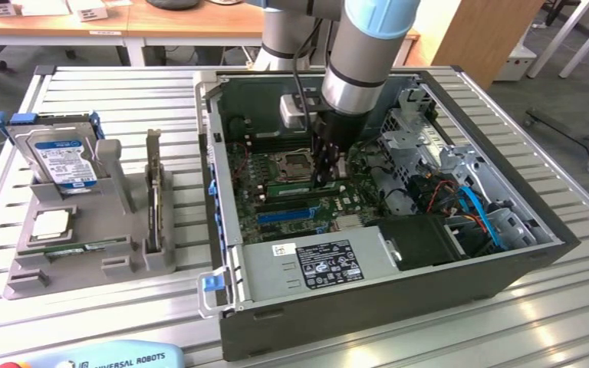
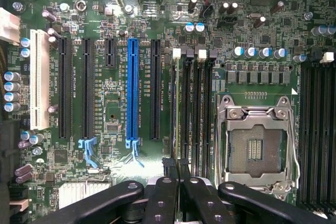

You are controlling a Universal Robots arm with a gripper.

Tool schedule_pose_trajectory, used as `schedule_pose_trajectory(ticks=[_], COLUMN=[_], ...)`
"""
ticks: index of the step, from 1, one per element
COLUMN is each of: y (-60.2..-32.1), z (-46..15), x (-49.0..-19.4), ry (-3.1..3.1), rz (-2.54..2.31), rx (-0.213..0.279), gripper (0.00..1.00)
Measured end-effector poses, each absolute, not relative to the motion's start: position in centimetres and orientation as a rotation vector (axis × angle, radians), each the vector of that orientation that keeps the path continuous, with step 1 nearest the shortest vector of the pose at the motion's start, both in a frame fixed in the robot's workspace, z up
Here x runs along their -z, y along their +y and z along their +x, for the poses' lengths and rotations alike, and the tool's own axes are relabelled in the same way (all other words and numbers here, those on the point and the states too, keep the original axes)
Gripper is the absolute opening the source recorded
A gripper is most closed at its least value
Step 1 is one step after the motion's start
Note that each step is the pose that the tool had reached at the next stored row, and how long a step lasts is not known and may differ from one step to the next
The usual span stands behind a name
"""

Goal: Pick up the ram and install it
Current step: 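Insert the ram into the slot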

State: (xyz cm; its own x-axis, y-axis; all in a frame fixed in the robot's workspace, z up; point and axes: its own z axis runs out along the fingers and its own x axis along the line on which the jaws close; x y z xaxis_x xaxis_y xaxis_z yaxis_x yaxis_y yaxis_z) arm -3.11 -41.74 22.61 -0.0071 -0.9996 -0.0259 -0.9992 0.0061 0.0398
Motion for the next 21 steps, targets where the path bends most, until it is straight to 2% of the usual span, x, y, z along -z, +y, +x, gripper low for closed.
schedule_pose_trajectory(ticks=[14, 15, 16, 17, 18, 21], y=[-41.75, -41.75, -41.75, -41.74, -41.74, -41.74], z=[-3.11, -3.11, -3.11, -3.11, -3.12, -3.11], x=[-22.27, -22.26, -22.26, -22.26, -22.26, -22.26], ry=[-2.221, -2.221, -2.221, -2.221, -2.221, -2.221], rz=[2.206, 2.207, 2.207, 2.207, 2.206, 2.207], rx=[0.073, 0.073, 0.073, 0.073, 0.073, 0.073], gripper=[0.11, 0.13, 0.18, 0.18, 0.25, 0.25])
